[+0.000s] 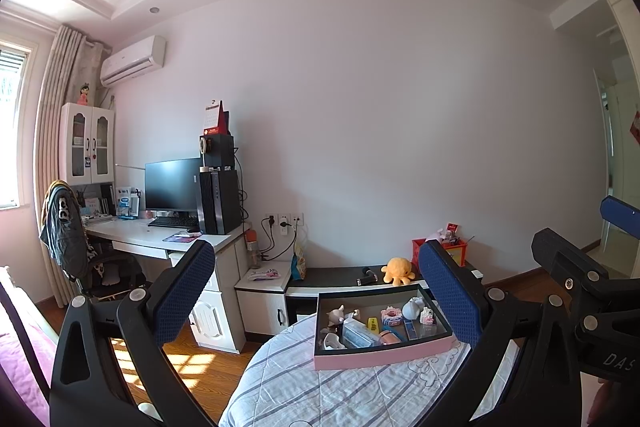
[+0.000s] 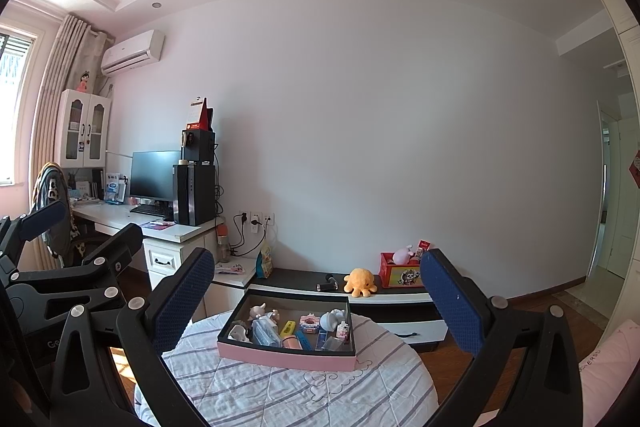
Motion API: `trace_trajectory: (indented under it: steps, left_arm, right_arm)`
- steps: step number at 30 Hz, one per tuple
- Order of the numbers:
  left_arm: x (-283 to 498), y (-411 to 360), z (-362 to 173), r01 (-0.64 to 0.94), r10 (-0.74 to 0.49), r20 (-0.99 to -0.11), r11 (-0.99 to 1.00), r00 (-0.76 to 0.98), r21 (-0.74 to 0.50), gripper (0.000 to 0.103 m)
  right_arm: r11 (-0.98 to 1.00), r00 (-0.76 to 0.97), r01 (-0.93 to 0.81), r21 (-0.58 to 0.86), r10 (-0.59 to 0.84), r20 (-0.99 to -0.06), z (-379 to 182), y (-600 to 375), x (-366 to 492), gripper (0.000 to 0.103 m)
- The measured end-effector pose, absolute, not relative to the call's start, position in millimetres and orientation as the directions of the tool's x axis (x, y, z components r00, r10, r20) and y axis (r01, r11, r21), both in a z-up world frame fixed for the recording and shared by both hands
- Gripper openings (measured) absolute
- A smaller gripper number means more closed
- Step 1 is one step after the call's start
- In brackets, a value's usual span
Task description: Organize rigid objects
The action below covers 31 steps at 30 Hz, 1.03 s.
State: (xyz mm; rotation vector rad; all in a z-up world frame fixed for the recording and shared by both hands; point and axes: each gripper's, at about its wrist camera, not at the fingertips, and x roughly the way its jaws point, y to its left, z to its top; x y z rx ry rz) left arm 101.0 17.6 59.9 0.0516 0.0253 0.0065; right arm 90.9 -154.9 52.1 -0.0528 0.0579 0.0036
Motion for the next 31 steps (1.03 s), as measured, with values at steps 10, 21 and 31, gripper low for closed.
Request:
trace_trajectory:
  steps: [10,21,31]
  left_arm:
    - [100.5,17.8,59.2,-0.007,0.009,-0.025,0.999,1.0,0.052,0.103]
    - [100.4,17.5,58.6,-0.006,0.008,-0.024,0.999,1.0,0.052,0.103]
    - [100.1,16.8,57.6,-0.006,0.008,-0.024,0.999,1.0,0.052,0.103]
  right_arm:
    - [0.999,0.998,-0.007,-0.052,0.004,-0.061,52.1,-155.2,90.8,0.103]
    - [0.999,0.998,-0.005,-0.053,0.002,-0.059,51.9,-155.0,90.2,0.103]
    - [0.999,0.998,-0.006,-0.054,0.003,-0.06,52.2,-155.6,89.1,0.103]
